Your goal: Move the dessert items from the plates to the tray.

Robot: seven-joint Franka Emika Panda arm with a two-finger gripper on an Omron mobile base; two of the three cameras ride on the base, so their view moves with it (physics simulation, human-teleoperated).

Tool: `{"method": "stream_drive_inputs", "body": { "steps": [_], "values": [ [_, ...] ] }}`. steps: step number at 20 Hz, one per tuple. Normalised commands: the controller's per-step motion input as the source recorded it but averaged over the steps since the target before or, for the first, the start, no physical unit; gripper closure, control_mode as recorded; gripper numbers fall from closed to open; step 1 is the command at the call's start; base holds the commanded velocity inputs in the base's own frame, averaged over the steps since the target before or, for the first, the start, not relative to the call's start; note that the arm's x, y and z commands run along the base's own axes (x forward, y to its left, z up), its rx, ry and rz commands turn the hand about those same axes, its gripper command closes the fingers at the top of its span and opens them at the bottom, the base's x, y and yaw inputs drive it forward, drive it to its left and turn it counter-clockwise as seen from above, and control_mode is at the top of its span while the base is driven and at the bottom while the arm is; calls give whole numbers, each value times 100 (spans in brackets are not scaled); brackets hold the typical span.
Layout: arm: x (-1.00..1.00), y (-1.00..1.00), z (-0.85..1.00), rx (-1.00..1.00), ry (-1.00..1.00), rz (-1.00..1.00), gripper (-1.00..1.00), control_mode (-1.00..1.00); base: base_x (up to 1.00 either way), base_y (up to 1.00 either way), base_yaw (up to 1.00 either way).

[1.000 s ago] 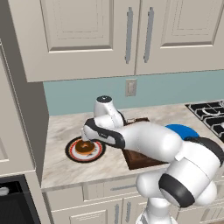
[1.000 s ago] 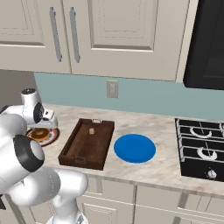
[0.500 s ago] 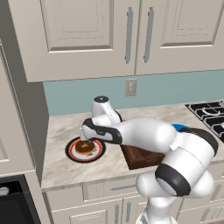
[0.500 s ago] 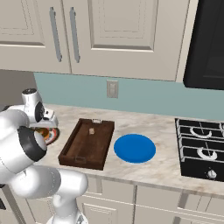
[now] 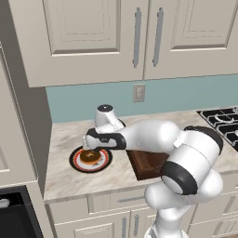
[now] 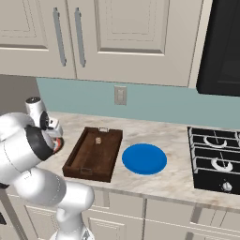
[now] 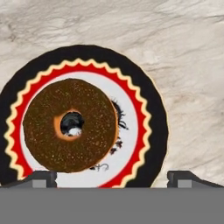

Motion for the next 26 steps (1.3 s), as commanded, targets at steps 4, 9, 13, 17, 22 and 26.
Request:
{"method": "stream_drive_inputs", "body": {
  "steps": [4,9,13,17,22,26],
  "values": [
    [12,9,-14,0,0,0,-100,-100,0,0,0],
    [11,4,-9,0,0,0,-100,-100,0,0,0],
    [19,4,-12,0,0,0,-100,-100,0,0,0],
    [17,3,-16,0,0,0,-100,-100,0,0,0],
    [2,4,-19,0,0,0,-100,-100,0,0,0],
    [0,0,-11,0,0,0,-100,-100,0,0,0]
  ]
}}
